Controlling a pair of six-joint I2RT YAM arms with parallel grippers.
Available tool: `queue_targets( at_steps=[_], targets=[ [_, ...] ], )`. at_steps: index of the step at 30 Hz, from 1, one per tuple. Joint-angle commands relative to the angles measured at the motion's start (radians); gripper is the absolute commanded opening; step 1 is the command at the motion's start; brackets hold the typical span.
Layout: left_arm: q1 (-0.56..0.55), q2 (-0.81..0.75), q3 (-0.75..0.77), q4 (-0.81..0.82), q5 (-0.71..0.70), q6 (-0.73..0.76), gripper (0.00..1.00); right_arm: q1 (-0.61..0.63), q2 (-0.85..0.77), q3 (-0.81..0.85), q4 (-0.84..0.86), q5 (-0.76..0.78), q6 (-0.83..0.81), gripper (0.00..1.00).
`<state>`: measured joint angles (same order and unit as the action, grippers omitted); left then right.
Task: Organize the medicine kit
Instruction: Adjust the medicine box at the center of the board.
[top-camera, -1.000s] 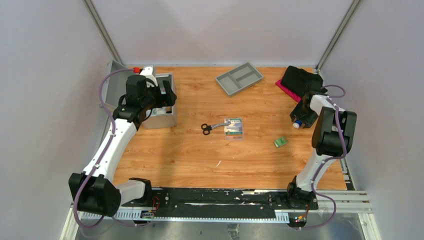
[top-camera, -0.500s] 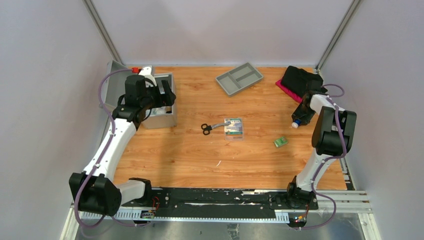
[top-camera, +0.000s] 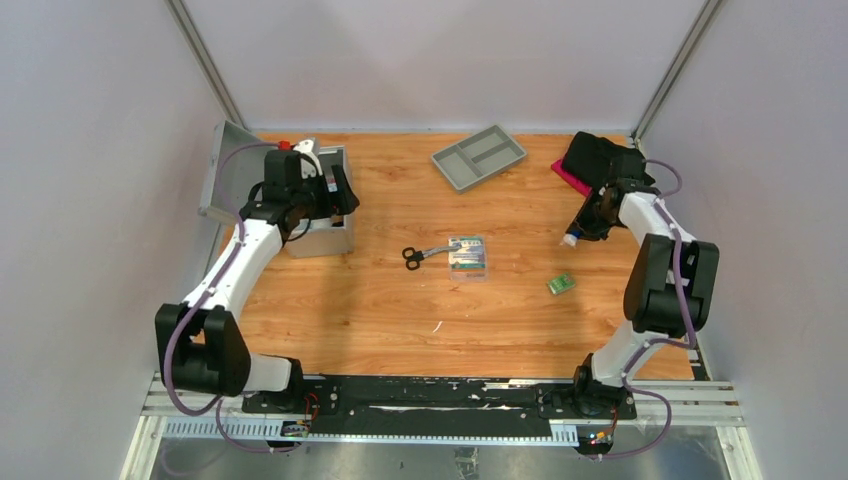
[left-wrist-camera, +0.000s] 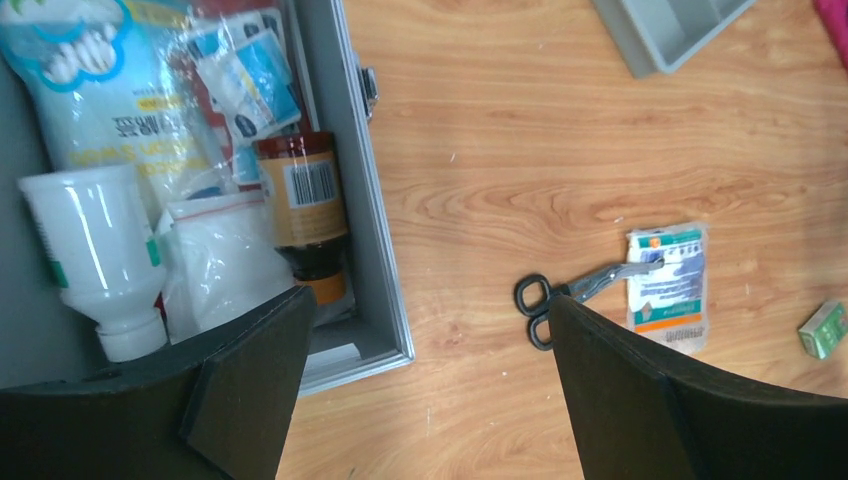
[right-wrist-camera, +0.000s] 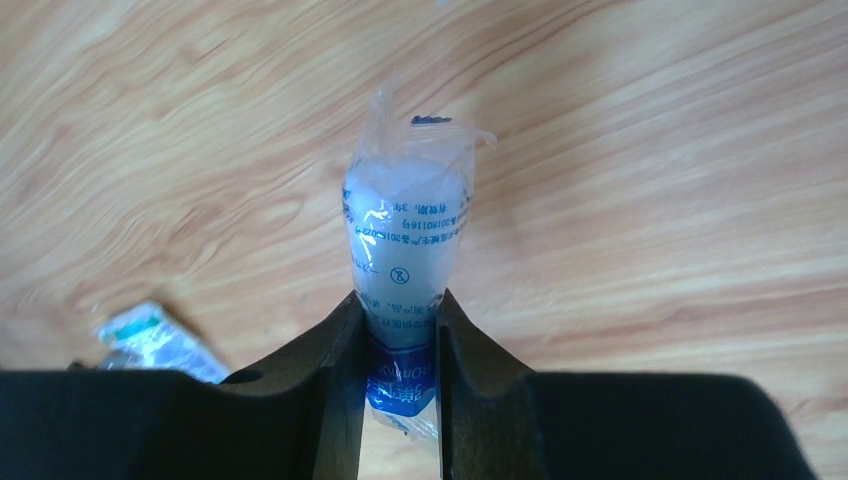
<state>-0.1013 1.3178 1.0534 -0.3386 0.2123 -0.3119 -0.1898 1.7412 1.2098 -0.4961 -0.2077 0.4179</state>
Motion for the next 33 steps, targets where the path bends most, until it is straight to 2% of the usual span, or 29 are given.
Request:
queue_targets(
  at_steps=[1, 6, 9, 13, 23, 31, 33],
  targets=[
    [-0.005, 0.063, 0.013, -0.028, 0.027, -0.002, 0.92, 0.090, -0.144, -0.058, -0.021, -0.049, -0.020, 0.08],
    [-0.095, 0.144, 0.045, -0.096, -0.062, 0.042, 0.93, 0.177, -0.266, -0.143, -0.009, -0.074, -0.024, 0.07],
    [-0.132, 0.178, 0.047, -0.128, -0.095, 0.042, 0.93, 0.185, -0.334, -0.193, 0.001, -0.101, -0.019, 0.07],
    [-0.170, 0.162, 0.004, -0.128, -0.116, 0.015, 0.93, 0.246, -0.409, -0.232, -0.001, -0.136, -0.045, 0.07],
    [-0.353, -0.038, -0.128, -0.119, -0.134, -0.137, 0.93, 0.359, -0.552, -0.279, -0.011, -0.186, -0.037, 0.05],
    [-0.542, -0.239, -0.272, -0.105, -0.186, -0.299, 0.92, 0.461, -0.604, -0.232, -0.045, -0.161, -0.010, 0.06],
    [-0.561, -0.291, -0.278, -0.129, -0.210, -0.311, 0.92, 0.504, -0.600, -0.209, -0.045, -0.147, 0.013, 0.06]
  ],
)
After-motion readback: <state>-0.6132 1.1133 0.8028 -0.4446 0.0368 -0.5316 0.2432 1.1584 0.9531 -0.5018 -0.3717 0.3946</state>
